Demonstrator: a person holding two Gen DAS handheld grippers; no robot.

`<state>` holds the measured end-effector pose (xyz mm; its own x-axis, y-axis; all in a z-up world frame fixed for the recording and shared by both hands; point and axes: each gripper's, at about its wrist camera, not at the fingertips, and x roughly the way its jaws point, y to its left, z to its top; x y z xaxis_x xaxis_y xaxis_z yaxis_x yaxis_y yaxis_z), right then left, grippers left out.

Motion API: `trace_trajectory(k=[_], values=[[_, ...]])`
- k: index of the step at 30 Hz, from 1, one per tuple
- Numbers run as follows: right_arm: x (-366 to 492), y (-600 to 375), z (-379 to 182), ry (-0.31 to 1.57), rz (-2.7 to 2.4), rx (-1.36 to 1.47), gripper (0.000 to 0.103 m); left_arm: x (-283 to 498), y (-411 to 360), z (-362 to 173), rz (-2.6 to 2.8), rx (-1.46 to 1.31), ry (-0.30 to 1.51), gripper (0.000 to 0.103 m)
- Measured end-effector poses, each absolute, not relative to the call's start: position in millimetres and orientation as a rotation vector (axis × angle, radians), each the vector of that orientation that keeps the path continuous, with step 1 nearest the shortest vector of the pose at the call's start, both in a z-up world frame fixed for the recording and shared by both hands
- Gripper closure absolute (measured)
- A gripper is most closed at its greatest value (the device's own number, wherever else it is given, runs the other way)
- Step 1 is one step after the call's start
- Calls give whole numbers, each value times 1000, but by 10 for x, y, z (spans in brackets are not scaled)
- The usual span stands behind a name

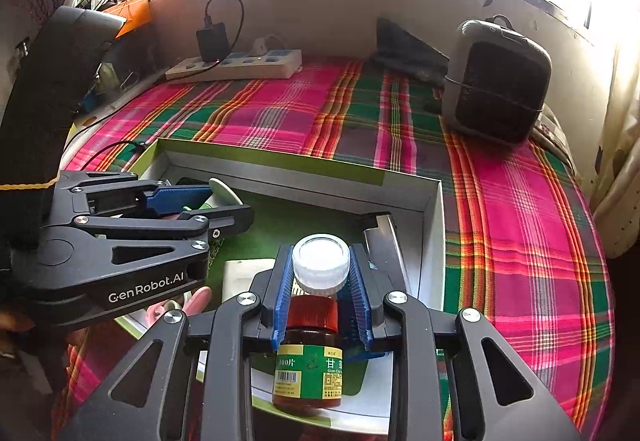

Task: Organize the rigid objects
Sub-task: 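Open the left tool to drop the spool while the right tool releases the cap in the tray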

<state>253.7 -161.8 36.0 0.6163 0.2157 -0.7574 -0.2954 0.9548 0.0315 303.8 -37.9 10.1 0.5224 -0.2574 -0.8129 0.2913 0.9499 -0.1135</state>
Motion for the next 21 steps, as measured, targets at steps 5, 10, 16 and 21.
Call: trace_trajectory(k=[5, 10, 16, 21], values=[[2528, -1602, 354, 859, 296, -103, 74, 3031, -380, 97, -327, 43, 968, 70], [2527, -1590, 349, 862, 298, -104, 74, 3026, -381, 106, -325, 44, 965, 69], [2520, -1594, 337, 868, 305, -95, 74, 3008, -366, 132, -326, 40, 960, 64], [2506, -1595, 333, 867, 297, -94, 74, 2975, -359, 162, -326, 37, 953, 63]])
